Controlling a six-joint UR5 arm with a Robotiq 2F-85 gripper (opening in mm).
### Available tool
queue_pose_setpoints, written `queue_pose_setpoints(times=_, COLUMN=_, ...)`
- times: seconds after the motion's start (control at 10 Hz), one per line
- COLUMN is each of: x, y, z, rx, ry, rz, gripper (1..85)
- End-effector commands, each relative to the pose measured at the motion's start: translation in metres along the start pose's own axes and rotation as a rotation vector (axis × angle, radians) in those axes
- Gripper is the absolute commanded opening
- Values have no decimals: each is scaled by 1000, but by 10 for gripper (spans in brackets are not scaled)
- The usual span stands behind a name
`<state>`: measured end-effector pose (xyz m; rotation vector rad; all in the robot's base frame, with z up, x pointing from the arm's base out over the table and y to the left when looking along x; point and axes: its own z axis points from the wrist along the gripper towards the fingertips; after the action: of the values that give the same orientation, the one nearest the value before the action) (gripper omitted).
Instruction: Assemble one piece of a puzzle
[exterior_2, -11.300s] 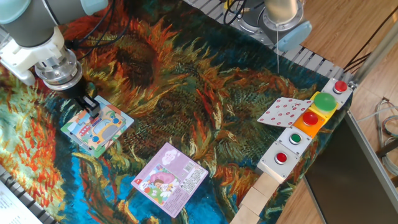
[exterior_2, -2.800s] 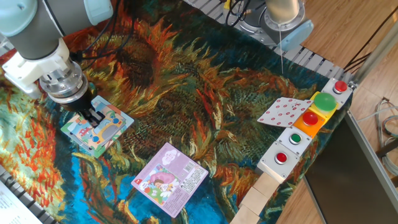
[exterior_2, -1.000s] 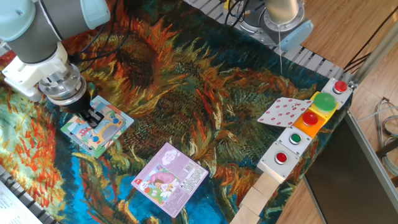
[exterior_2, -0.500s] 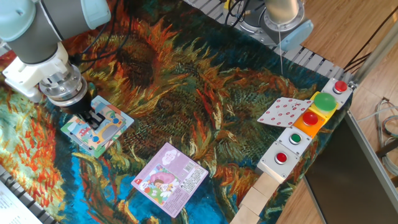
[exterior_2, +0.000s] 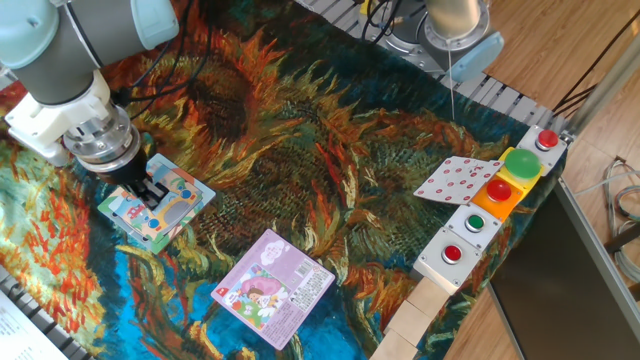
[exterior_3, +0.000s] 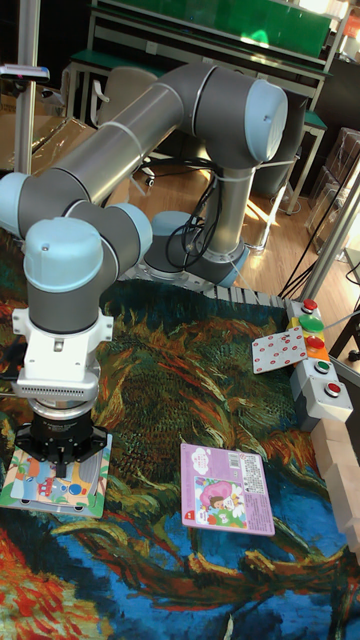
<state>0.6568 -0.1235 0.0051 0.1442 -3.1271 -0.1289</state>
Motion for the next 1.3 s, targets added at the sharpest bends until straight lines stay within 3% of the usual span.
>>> queue_pose_setpoints(times=0.0, x=-2, y=0, z=0, rx=-7, ry=-7, rz=3, gripper=13)
queue_pose_setpoints(times=1.2, x=1, y=-11, z=-2, rx=-1, ry=-7, rz=-6, gripper=13)
